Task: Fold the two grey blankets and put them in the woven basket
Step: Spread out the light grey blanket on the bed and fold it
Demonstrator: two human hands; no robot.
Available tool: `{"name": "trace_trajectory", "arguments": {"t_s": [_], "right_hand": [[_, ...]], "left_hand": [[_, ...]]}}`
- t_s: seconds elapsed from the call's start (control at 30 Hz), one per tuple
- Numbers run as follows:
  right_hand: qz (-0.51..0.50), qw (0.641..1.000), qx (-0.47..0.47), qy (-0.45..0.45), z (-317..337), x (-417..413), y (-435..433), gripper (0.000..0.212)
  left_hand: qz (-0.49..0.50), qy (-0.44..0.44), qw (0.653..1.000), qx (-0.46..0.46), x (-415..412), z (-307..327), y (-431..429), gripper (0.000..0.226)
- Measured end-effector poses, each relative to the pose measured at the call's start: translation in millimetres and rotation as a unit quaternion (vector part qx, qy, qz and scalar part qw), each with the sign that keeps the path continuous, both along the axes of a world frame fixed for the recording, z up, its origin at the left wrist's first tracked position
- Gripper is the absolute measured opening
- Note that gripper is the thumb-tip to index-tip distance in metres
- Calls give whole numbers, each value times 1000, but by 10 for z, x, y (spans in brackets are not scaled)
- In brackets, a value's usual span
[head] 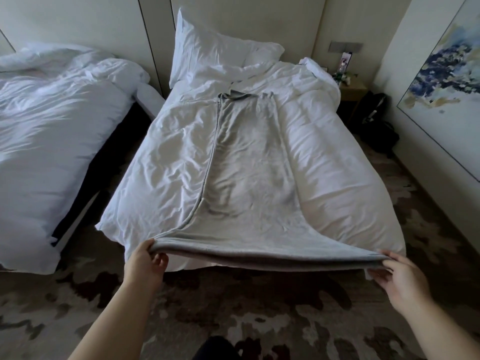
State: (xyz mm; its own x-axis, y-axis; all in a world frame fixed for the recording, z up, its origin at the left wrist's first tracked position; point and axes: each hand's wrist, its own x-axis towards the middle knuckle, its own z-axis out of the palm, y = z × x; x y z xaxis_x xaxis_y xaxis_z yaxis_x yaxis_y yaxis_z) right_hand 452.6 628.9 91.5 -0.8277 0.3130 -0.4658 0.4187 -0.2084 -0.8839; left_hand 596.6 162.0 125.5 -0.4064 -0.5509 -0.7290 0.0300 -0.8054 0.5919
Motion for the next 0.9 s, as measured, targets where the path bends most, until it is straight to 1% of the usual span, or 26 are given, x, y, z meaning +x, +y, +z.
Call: {"name": "trace_trajectory", "arguments": {"t_s": [0.07, 0.13, 0.2, 0.27, 0.33, 0.37, 0.47, 0.53, 0.6, 0.67, 0.73, 0.8, 0.9], "right_hand": [[-13, 999, -45, -11, 72, -131, -79, 29], [-38, 996, -82, -25, 141, -266, -190, 28], [-61, 992, -106, -35, 197, -398, -325, 26], [-81, 989, -117, -42, 222, -554, -461, 24], [-90, 987, -129, -37, 235, -730, -586, 22], [-88, 986, -138, -33, 238, -821, -650, 20], [-87, 982, -162, -32, 220, -1053, -815, 17], [-85, 980, -177, -36, 206, -1229, -892, 15], [-80, 979, -183, -38, 218, -1464, -973, 13], [-78, 980, -178, -45, 207, -1747, -1031, 11], [-71, 981, -172, -56, 181, -2091, -1107, 10], [-65, 982, -163, -72, 108, -2494, -1212, 10], [-51, 984, -135, -103, -92, -3203, -1408, 15]], "left_hand": [[-9, 18, 1000, 6, -131, -7, -95, 16], [-18, 38, 999, -6, -281, -32, -191, 14], [-12, 54, 997, 51, -484, -82, -330, 13], [-31, 56, 995, 72, -696, -97, -431, 17], [-50, 25, 997, 45, -869, -64, -517, 15], [-54, 24, 998, 32, -971, -52, -563, 11], [-46, 14, 999, 24, -1266, -13, -701, 19], [-51, 10, 998, 23, -1438, 31, -772, 16], [-55, 2, 998, 26, -1671, 42, -861, 12], [-64, -16, 997, 31, -1950, 4, -929, 20], [-67, -28, 997, 35, -2290, -32, -990, 23], [-71, -43, 996, 43, -2663, -121, -1076, 25], [-78, -72, 994, 27, -3290, -375, -1224, 26]]}}
